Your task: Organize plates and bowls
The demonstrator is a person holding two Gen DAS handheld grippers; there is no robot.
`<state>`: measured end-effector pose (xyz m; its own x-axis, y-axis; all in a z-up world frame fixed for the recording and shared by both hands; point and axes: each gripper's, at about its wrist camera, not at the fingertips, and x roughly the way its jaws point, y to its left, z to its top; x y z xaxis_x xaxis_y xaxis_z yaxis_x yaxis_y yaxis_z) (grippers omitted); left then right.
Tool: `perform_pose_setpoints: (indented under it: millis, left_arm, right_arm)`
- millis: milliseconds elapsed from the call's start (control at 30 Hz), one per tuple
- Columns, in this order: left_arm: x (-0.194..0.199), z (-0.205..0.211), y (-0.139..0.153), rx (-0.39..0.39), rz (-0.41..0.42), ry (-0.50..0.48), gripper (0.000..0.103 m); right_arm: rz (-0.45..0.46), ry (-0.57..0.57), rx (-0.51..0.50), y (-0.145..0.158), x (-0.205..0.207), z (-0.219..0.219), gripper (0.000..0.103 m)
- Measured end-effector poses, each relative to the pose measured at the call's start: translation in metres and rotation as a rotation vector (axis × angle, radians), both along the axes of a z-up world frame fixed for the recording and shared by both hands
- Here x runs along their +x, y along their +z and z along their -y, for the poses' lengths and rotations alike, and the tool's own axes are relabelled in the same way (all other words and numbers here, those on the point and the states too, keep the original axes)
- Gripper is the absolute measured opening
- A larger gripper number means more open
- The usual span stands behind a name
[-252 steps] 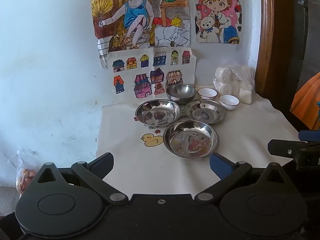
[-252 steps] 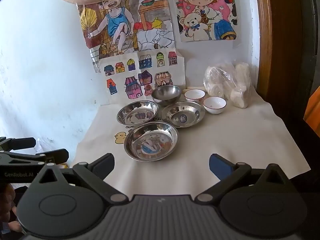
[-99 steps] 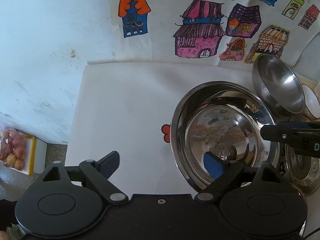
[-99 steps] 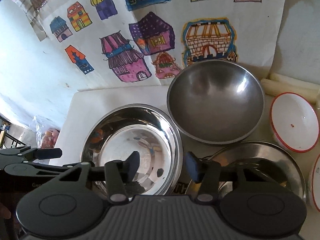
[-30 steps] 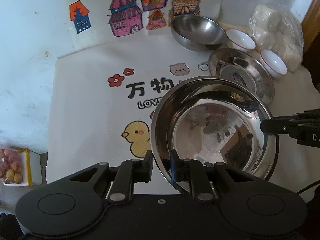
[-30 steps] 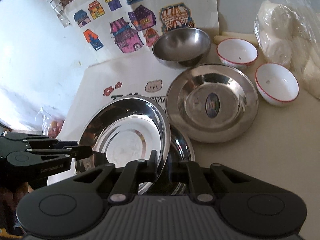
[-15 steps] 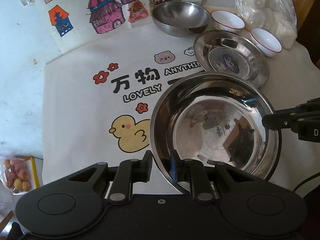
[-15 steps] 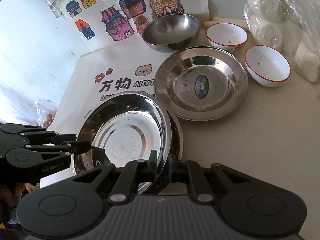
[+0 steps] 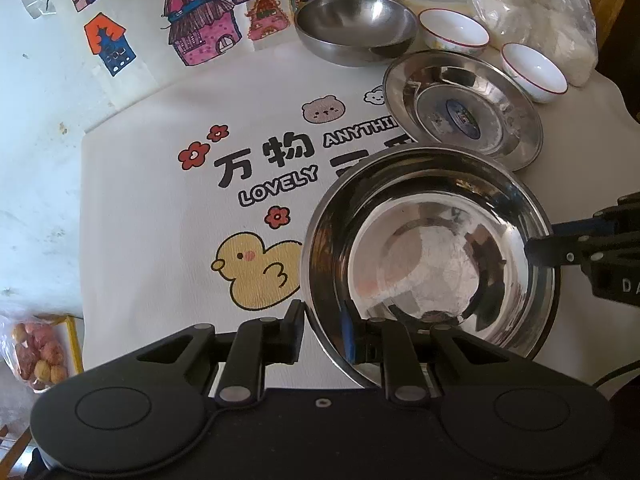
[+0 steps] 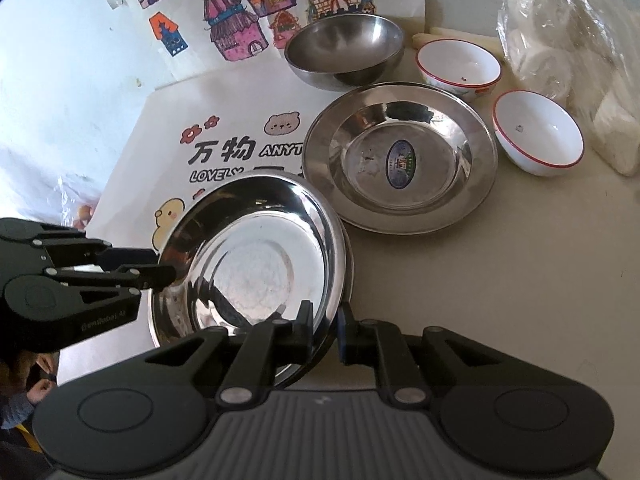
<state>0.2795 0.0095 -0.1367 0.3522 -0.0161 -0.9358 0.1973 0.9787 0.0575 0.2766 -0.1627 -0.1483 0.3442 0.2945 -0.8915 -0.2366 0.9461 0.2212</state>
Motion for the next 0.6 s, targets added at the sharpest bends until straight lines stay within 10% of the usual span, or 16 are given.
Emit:
perform_pose_setpoints:
  millis: [367,600]
  left_arm:
    - [-0.001,-0.005,0.008,-0.013,0.018,0.051,0.040]
    - [0.006,-0.003,0.020,0.012,0.056,0.111,0.084]
  right_arm:
    - [0.006,0.012,0.008,0.001,0.002,0.003,0.020]
    - [0.029,-0.010,0.046,0.004,0.002,0.015,0.042]
